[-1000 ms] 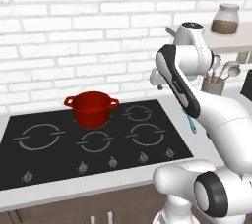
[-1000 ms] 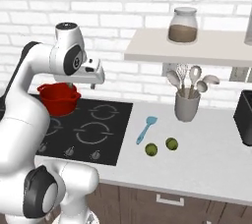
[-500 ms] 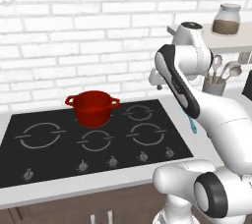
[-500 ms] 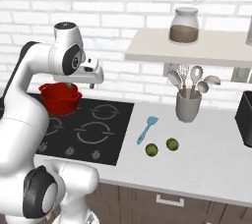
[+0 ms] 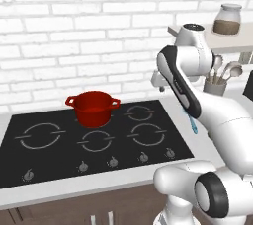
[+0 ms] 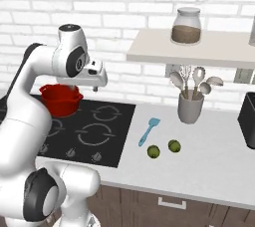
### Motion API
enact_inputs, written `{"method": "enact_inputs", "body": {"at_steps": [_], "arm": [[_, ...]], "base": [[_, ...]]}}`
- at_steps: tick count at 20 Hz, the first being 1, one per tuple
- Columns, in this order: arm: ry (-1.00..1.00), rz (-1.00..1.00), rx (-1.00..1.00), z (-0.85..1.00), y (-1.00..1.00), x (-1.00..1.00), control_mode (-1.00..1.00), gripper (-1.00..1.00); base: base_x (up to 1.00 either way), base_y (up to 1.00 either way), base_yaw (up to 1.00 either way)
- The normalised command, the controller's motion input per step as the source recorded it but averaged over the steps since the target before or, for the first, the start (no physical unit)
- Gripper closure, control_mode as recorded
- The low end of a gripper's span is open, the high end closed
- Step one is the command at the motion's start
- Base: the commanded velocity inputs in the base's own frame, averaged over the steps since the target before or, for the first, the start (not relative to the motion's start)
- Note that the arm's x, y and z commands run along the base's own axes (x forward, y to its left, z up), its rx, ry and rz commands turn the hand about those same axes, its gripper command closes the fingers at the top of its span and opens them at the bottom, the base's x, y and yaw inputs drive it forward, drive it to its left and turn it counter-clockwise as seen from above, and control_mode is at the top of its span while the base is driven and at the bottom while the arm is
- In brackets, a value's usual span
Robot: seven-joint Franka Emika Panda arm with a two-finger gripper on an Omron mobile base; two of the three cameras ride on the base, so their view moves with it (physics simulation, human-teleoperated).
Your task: Put the lime and lime in the pot. Retrieve the spatula and lightly stir the vegetables in the pot.
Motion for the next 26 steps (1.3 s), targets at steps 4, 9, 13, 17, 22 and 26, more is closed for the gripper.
{"method": "enact_inputs", "body": {"at_steps": [4, 9, 13, 17, 22, 26], "arm": [[0.15, 0.0, 0.0, -0.48, -0.77, 0.0, -1.0, -1.0], [0.14, -0.04, 0.0, -0.66, -0.75, -0.04, -1.0, -1.0], [0.02, -0.07, 0.01, -0.68, -0.92, -0.11, -1.0, -1.0], [0.04, -0.02, -0.01, -0.86, -0.68, -0.06, -1.0, -1.0], [0.05, 0.0, -0.16, -0.78, -0.39, -0.05, -1.0, -1.0], [0.07, 0.0, -0.04, -0.48, -0.56, 0.03, -1.0, -1.0]], "base": [[0.0, 0.0, 0.0], [0.0, 0.0, 0.0], [0.0, 0.0, 0.0], [0.0, 0.0, 0.0], [0.0, 0.0, 0.0], [0.0, 0.0, 0.0]]}}
